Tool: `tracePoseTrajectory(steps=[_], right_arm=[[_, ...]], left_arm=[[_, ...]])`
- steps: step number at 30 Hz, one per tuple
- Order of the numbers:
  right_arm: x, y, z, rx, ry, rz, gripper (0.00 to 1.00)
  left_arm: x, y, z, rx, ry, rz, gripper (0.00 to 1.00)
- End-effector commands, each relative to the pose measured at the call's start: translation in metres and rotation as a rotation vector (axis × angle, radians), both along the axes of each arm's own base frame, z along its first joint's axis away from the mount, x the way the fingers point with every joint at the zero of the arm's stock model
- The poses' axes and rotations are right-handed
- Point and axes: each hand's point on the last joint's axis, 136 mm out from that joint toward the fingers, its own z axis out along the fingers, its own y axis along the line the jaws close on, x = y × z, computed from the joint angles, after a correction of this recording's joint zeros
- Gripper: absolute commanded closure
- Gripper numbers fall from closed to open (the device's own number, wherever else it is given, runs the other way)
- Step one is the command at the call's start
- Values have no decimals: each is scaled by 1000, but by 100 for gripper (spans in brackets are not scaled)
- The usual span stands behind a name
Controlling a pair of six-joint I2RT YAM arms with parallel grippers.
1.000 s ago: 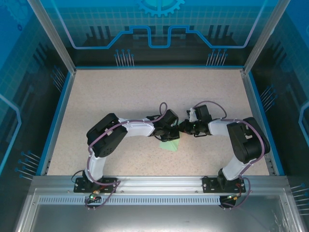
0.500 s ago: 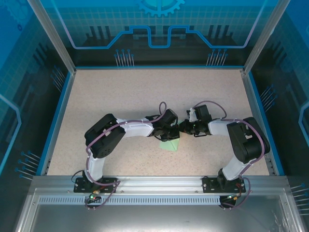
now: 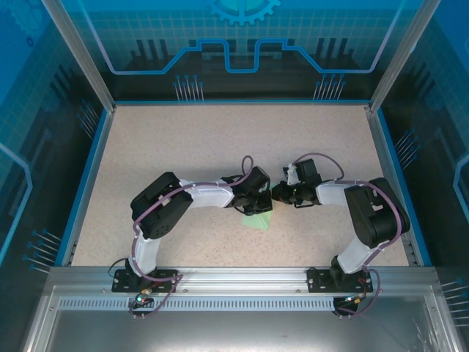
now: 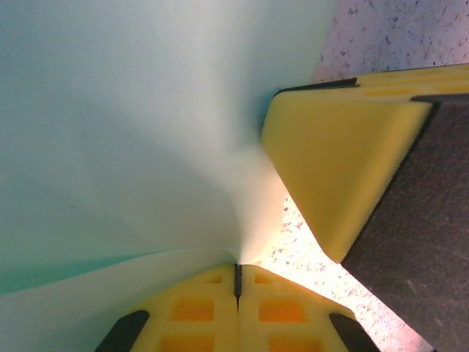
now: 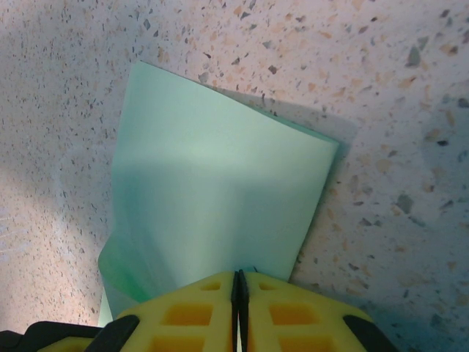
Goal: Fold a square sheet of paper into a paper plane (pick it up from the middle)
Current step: Fold the triangle a second time at the center of the table.
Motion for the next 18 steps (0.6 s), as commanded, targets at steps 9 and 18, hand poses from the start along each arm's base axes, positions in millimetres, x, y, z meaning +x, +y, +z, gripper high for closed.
tracePoseTrajectory(steps=[9,18], right_arm=[[-13,-14,-16,-75,55,-16,87],[-8,-24,9,-71,4,-42,81]], left_arm=[[-2,3,-21,25,17,-17,88],[-5,5,-26,17,28,-18,82]])
